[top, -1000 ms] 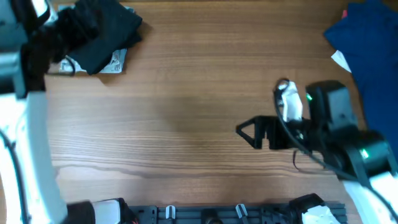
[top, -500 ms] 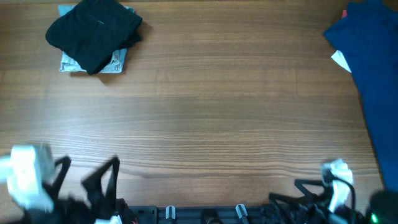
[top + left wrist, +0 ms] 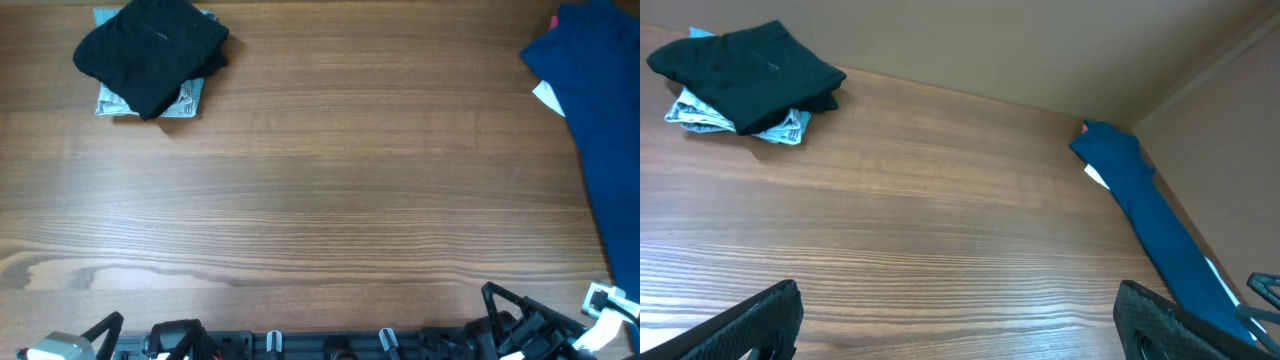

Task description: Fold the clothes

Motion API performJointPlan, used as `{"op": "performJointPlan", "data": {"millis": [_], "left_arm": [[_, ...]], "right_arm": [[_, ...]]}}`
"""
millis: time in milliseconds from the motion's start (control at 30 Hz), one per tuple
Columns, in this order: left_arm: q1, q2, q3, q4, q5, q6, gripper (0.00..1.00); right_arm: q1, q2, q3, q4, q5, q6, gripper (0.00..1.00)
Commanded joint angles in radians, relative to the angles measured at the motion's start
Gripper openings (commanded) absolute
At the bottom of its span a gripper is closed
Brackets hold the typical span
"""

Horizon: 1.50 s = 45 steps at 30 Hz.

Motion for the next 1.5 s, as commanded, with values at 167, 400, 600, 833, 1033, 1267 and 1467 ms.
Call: {"op": "performJointPlan", "data": {"millis": [167, 400, 600, 833, 1033, 1267, 1467], "left_arm": [[-0.006, 0.004, -0.004, 0.003, 0.019, 0.019, 1.00], [-0.006, 0.004, -0.004, 0.003, 0.019, 0.019, 1.00], [-0.006, 0.004, -0.004, 0.003, 0.019, 0.019, 1.00], [-0.006, 0.004, -0.004, 0.003, 0.019, 0.019, 1.00], [-0.006, 0.004, -0.004, 0.003, 0.019, 0.019, 1.00], [-0.006, 0.004, -0.004, 0.003, 0.019, 0.019, 1.00], [-0.006, 0.004, -0.004, 0.003, 0.019, 0.019, 1.00]], "right_arm": [[0.002, -0.009, -0.001, -0.001, 0.029, 0.829, 1.00], [0.002, -0.009, -0.001, -0.002, 0.033, 1.213, 1.00], [-0.002, -0.017, -0.010, -0.148, -0.002, 1.067, 1.00], [-0.225, -0.020, -0.011, -0.147, 0.113, 0.473, 1.00], [-0.309, -0.023, -0.087, 0.161, 0.208, -0.063, 1.00], [-0.309, -0.122, -0.517, 0.714, 0.063, -0.444, 1.00], [-0.298, -0.257, -0.849, 0.955, -0.045, -0.531, 1.00]]}}
